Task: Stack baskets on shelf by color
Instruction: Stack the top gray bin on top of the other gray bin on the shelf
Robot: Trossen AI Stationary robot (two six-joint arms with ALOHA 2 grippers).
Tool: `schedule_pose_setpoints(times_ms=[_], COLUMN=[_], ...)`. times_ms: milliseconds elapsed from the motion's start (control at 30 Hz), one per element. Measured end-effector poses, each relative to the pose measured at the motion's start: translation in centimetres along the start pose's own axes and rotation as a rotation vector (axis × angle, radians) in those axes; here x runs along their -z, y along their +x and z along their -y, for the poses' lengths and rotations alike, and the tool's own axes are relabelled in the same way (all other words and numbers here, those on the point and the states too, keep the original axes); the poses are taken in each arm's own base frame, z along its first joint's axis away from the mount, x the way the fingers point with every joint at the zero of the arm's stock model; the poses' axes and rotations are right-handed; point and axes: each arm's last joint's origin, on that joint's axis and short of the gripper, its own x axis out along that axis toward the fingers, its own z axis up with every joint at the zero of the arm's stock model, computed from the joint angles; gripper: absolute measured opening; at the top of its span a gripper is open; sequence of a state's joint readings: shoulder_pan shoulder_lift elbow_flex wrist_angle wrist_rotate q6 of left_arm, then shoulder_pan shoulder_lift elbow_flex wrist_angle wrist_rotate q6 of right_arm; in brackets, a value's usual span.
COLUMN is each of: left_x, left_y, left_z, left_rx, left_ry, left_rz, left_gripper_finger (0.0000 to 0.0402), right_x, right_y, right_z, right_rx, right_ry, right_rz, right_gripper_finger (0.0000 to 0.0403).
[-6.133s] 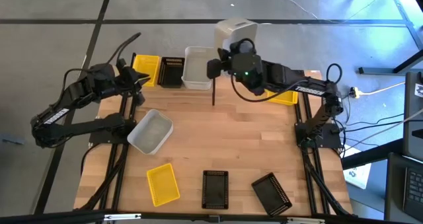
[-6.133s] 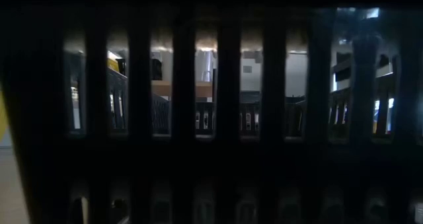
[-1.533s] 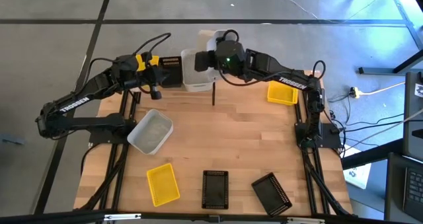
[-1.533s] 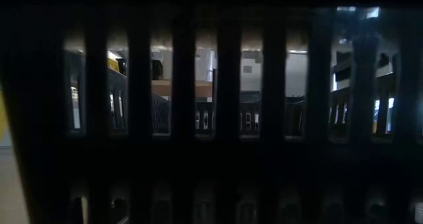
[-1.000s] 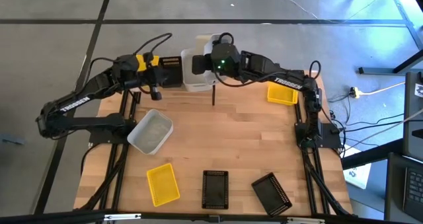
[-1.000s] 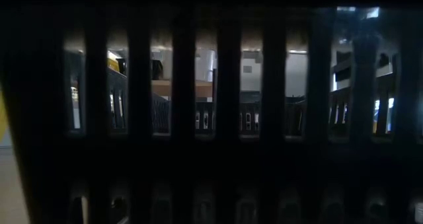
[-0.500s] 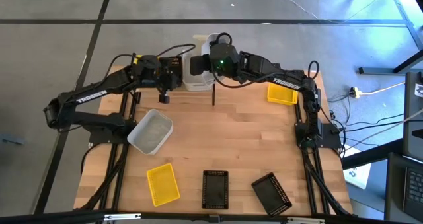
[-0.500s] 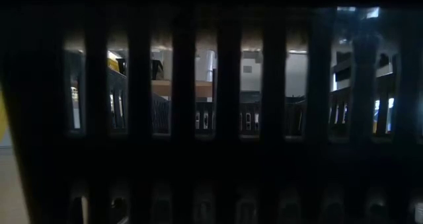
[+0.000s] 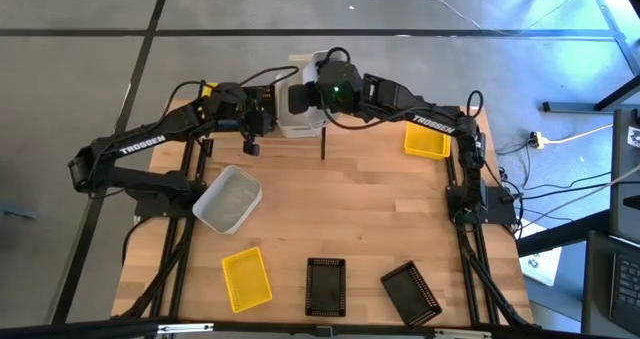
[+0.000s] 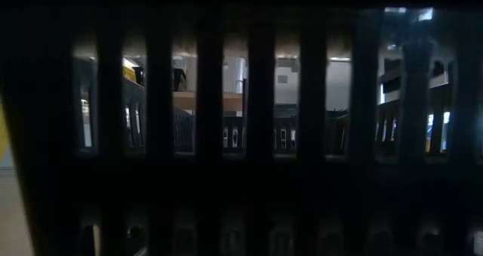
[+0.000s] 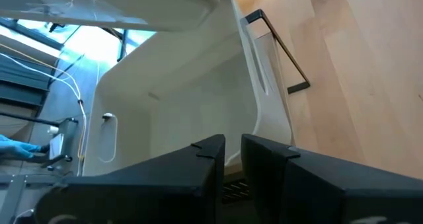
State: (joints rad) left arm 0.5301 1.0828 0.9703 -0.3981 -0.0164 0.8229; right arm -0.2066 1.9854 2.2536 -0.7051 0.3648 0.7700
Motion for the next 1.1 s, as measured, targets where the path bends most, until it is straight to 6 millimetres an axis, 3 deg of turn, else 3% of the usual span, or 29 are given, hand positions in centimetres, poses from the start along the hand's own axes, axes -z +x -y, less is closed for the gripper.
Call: schedule_pose_setpoints(times_ms=[1100], left_x=[0.00], left_y=[0.00], left_z=[0.00], left_rx=[0.000], left_ry=[-0.001], left_rz=[0.000], left_gripper_finger=[0.0044], right_x=[0.43], right_y=[0.11], right_z=[0.29], right_rx=[0.018], right_ry=[-0.011], right_rz=[-0.048], right_gripper_finger=[0.0018])
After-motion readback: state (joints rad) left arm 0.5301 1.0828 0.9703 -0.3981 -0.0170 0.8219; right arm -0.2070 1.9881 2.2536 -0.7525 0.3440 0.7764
